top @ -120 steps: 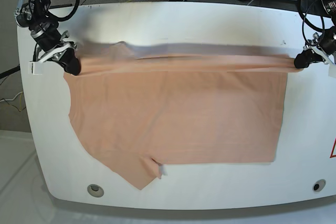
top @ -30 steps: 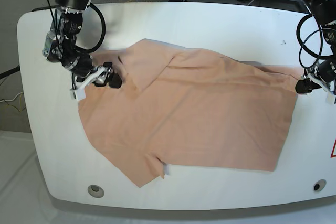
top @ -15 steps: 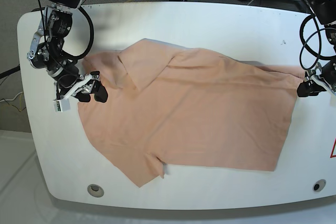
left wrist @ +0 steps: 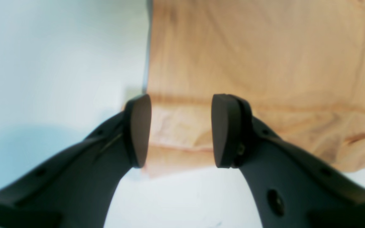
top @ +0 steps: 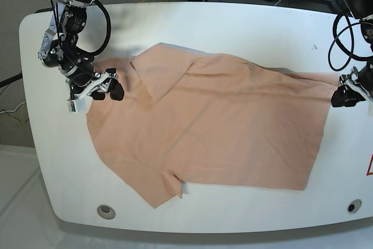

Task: Fold the T-shirt properly
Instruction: 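Open the right gripper and release the shirt corner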

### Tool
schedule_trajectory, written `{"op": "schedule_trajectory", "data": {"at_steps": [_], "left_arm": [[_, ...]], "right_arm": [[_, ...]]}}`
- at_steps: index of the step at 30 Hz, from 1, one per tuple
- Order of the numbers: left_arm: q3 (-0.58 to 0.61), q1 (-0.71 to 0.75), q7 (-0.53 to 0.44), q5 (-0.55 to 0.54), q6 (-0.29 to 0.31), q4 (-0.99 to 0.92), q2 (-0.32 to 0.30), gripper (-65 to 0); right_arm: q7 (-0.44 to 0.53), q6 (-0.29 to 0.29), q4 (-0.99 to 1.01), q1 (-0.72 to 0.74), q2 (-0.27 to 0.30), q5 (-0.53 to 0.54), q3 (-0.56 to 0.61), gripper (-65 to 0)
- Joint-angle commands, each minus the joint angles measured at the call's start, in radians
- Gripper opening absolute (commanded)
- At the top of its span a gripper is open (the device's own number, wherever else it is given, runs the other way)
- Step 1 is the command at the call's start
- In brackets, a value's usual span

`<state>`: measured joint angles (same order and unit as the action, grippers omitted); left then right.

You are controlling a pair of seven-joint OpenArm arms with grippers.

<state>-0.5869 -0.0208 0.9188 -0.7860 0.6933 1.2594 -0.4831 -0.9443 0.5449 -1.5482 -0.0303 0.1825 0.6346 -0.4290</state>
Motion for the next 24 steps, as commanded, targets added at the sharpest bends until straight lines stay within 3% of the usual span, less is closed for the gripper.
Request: {"op": "schedule_trajectory", "data": {"at_steps": [1,7,8,10,19,24], "left_arm": [[-0.018,-0.02,-0.022,-0.025,0.005,0.026,-0.019,-34.5],[-0.027,-0.024,-0.035,-0.023,0.005,0.045,-0.008,-33.9],[-0.025,-0.006,0.009,-0.011,0.002,0.013,0.037,-34.9],[-0.025,-0.006,0.012,-0.011,0.002,0.013,0.05,-34.9],[-0.025,-0.006,0.013,-0.011,0.002,0.013,0.057,-34.9],[-0.026,-0.005,0.013,-0.011,0.002,0.015,0.057,-34.9]], "right_arm": [[0.021,0.007,-0.023,-0.014,0.004,0.041,-0.004,-25.1],[0.017,0.011,-0.041,-0.041,0.001,0.052,-0.014,-25.0],[-0.028,0.01,-0.042,-0.035,-0.021,0.047,0.005,-25.7],[-0.028,0.01,-0.07,-0.029,-0.019,0.074,0.005,-25.8],[-0.029,0.002,-0.156,-0.046,-0.018,0.136,0.003,-25.8],[-0.086,0.002,-0.162,-0.046,-0.004,0.136,0.003,-25.8]]}}
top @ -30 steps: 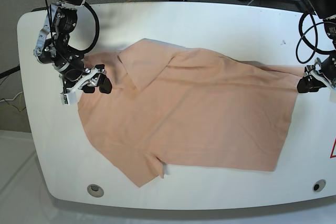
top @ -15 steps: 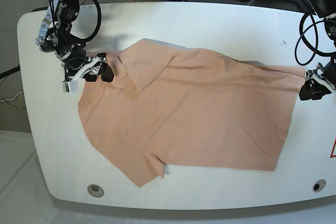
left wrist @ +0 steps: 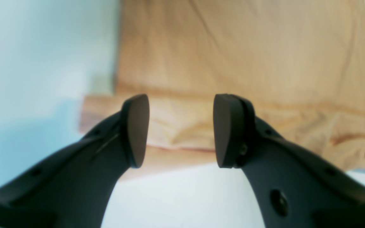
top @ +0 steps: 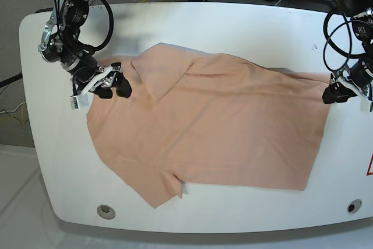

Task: Fold the T-shirt properly
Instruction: 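Open the right gripper and release the shirt corner, then move the right gripper inward over the shirt to grasp the folded fabric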

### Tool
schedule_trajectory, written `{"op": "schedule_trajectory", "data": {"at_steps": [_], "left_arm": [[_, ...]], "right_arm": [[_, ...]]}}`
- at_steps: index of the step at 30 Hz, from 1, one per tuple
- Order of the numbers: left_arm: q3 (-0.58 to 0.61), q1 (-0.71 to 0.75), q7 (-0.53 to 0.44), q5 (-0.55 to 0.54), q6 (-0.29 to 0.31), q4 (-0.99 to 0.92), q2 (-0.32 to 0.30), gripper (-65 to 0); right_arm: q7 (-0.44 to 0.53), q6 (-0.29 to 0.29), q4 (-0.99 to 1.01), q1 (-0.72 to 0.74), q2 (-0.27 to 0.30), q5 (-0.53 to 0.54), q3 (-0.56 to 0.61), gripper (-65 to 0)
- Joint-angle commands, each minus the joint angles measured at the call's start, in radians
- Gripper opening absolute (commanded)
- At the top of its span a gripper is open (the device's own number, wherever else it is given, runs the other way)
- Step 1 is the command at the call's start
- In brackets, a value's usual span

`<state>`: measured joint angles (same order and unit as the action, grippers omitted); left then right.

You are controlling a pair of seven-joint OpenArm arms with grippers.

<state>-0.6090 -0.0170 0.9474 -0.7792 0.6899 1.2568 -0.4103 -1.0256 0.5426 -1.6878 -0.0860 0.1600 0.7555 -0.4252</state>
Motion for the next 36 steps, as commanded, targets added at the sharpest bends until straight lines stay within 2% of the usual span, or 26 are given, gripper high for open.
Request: {"op": "schedule_trajectory", "data": {"at_steps": [1,15,20,30,36], "left_arm": [[-0.004,-0.007,-0.015,-0.018,0.006,0.018,-0.019,-34.9],[-0.053,0.005,-0.021,-0.012,0.003,0.018,-0.054,-34.6],[-0.056,0.002,-0.028,-0.012,0.003,0.018,-0.094,-34.5],[-0.056,0.001,-0.052,-0.012,0.003,0.018,-0.118,-34.5],[-0.058,0.005,-0.052,-0.012,0.003,0.018,-0.12,-34.5]], "right_arm": [[-0.019,0.004,-0.028,0.01,0.026,0.017,-0.001,-25.8],[-0.161,0.003,-0.189,-0.062,0.023,0.019,0.01,-25.8],[-0.161,0.003,-0.2,-0.096,0.023,0.019,0.058,-25.8],[-0.155,0.001,-0.193,-0.096,0.003,0.008,0.113,-25.8],[-0.155,0.009,-0.131,-0.051,-0.029,-0.078,0.116,-25.8]]}}
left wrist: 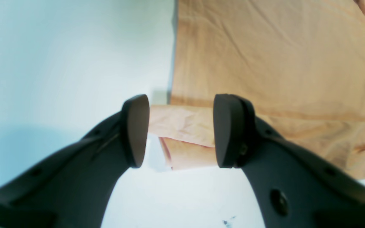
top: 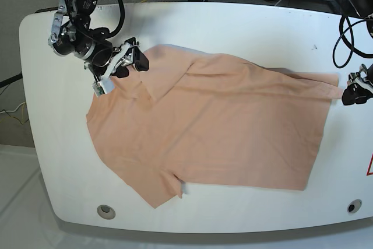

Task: Fold the T-shirt properly
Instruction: 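Move the right gripper inward over the shirt to grasp the folded fabric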

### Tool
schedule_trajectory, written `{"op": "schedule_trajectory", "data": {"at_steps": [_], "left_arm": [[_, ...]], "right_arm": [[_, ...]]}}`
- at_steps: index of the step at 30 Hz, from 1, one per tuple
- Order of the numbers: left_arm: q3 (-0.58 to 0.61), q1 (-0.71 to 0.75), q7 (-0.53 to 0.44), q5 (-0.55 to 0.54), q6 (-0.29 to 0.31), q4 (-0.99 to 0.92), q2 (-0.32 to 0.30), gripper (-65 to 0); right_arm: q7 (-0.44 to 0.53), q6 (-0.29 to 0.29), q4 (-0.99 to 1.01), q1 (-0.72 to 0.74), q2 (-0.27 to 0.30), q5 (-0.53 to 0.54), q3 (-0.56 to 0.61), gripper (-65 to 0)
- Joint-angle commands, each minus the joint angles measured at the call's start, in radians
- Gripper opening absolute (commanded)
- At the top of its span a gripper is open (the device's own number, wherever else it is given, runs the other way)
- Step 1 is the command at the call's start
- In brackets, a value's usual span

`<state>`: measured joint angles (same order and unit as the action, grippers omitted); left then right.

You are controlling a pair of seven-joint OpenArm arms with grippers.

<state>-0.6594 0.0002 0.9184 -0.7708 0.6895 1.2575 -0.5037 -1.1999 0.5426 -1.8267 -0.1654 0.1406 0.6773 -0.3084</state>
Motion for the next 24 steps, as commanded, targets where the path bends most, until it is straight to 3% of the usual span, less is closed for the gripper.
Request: {"op": "schedule_trajectory", "data": {"at_steps": [1,11,24], "left_arm": [[-0.009,-0.01,-0.023,-0.02,0.003,0.017,-0.028,-34.5],[-0.056,0.019,-0.023,-0.023,0.005,0.018,-0.028,-34.5],[-0.064,0.039,-0.023,-0.02,0.009,0.018,-0.029,-34.5]], "right_arm": [[0.019,0.01,0.017,0.034,-0.016,-0.018,-0.001,-25.8],[0.07,0.01,0.097,0.108,-0.032,-0.138,0.131,-25.9],[0.142,0.01,0.175,0.12,-0.028,-0.143,0.19,-25.9]]}}
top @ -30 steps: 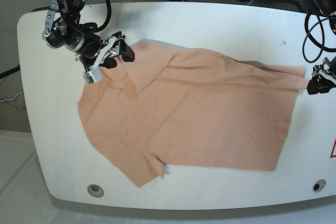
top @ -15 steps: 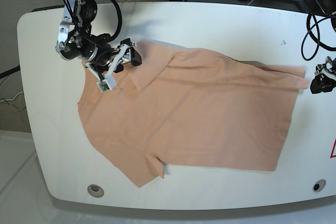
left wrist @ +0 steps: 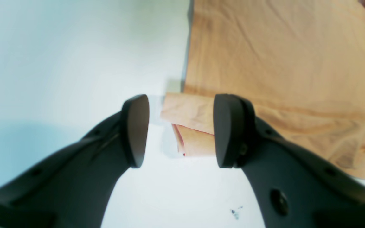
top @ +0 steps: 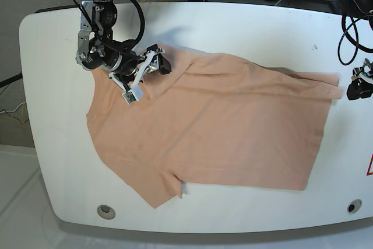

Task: Fold the T-shirt properly
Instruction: 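Move the right gripper inward over the shirt to grasp the folded fabric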

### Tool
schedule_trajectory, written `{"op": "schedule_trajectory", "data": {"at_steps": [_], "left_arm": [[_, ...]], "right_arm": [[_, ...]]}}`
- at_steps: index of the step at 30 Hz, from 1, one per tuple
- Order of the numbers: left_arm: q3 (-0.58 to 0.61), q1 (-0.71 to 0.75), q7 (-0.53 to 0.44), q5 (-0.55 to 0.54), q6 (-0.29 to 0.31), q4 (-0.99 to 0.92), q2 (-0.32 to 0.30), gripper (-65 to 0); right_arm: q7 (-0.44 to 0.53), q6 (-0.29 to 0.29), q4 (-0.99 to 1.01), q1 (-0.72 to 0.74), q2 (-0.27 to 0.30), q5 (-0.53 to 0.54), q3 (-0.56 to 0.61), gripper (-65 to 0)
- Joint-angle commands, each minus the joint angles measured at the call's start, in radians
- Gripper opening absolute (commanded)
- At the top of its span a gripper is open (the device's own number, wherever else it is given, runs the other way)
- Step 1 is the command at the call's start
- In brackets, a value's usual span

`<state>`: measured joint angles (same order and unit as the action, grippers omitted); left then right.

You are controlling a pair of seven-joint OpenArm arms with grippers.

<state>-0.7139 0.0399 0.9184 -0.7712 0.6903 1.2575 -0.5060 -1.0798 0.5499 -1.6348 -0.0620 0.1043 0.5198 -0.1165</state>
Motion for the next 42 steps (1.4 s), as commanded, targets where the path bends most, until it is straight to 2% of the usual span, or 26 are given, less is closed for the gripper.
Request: {"op": "schedule_trajectory", "data": {"at_steps": [1,7,10,12,14,15,16,19,26,34,42], "left_arm": [[-0.01,0.001,-0.023,-0.02,0.008,0.018,-0.027,-34.5],[-0.01,0.004,-0.023,-0.02,0.008,0.018,-0.027,-34.5],[-0.008,0.004,-0.023,-0.02,0.008,0.018,-0.027,-34.5],[-0.008,0.004,-0.023,-0.02,0.008,0.018,-0.027,-34.5],[-0.008,0.004,-0.023,-0.02,0.008,0.018,-0.027,-34.5],[-0.008,0.004,-0.023,-0.02,0.008,0.018,-0.027,-34.5],[-0.008,0.004,-0.023,-0.02,0.008,0.018,-0.027,-34.5],[-0.008,0.004,-0.023,-0.02,0.008,0.018,-0.027,-34.5],[-0.008,0.004,-0.022,-0.02,0.008,0.018,-0.027,-34.5],[-0.008,0.004,-0.02,-0.02,0.008,0.018,-0.027,-34.5],[-0.008,0.005,-0.02,-0.02,0.008,0.018,-0.027,-34.5]], "right_arm": [[0.022,0.003,-0.017,0.017,0.008,0.015,-0.002,-25.9],[0.022,0.003,-0.017,0.017,0.012,0.016,-0.001,-26.2],[0.022,0.003,-0.02,0.017,0.012,0.023,0.001,-30.0],[0.022,0.003,-0.02,0.017,0.012,0.023,0.001,-38.7],[0.022,0.003,-0.02,0.017,0.012,0.023,0.002,-51.5],[0.022,0.003,-0.02,0.018,0.01,0.023,0.002,-60.1],[0.02,0.003,-0.02,0.018,0.008,0.023,0.002,-65.0],[0.019,0.003,-0.02,0.018,0.008,0.024,0.004,-63.2],[0.019,0.003,-0.02,0.021,0.004,0.024,0.004,-65.0],[0.019,0.003,-0.022,0.072,0.001,0.026,0.004,-65.0],[-0.006,0.0,-0.022,0.149,-0.025,0.026,0.004,-65.0]]}}
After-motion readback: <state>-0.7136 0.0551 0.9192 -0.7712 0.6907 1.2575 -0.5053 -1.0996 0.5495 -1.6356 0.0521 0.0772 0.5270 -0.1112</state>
